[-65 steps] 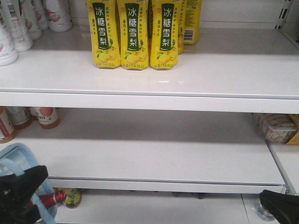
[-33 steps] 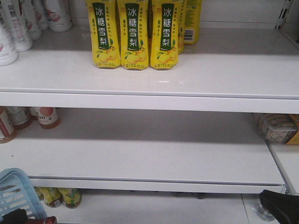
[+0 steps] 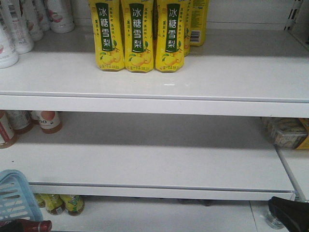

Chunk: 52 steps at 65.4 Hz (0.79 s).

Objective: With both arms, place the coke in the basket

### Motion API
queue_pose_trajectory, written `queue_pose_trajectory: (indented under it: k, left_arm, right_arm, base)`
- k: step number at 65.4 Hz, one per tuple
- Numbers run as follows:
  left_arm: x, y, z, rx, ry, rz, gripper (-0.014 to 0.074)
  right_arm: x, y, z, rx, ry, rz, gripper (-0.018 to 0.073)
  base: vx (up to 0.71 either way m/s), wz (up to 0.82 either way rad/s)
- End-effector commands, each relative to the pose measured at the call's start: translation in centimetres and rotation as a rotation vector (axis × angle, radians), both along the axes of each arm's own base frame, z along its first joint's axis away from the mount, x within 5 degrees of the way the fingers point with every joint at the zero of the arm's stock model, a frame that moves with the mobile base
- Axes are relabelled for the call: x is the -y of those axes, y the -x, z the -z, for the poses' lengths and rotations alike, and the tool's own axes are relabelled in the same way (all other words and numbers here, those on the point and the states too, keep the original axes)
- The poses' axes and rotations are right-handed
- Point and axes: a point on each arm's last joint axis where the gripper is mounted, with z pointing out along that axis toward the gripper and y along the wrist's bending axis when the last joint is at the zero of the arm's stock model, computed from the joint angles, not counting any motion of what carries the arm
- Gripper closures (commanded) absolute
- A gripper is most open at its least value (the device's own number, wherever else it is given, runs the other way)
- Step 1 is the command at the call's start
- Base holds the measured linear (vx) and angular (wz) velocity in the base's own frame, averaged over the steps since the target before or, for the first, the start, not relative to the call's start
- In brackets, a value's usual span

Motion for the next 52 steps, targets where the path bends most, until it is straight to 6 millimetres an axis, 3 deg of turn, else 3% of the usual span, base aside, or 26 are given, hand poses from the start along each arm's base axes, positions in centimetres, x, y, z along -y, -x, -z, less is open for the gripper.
queue_pose_trajectory:
  k: [1,20,35,52]
  left_arm:
    - [0.2,-0.4,-1.8,0.245,-0.053,0.030,0.0603]
    - [-0.5,1.2,-3.3,0.492,-0.012,0.016,0.0603]
    - [-0.8,0.9,-3.0,0.456,-0.043,-0.040,0.0603]
    - [-1.4,0.9,-4.0,0.528,0.067,-0.163,0.0603]
  right_arm:
    - [-0.2,-0.3,-1.4,0.085,-0.035,-0.005,0.0564]
    - [-0.2,-0.3,-1.4,0.085,-0.035,-0.005,0.0564]
    - [-0.2,-0.3,-1.4,0.082,-0.033,-0.004,0.0564]
    - [-0.2,-0.3,-1.4,0.081,-0.033,-0.004,0.0564]
  base:
    - [0.00,0.00]
    - [0.00,0.00]
    - [0.00,0.00]
    - [0.00,0.00]
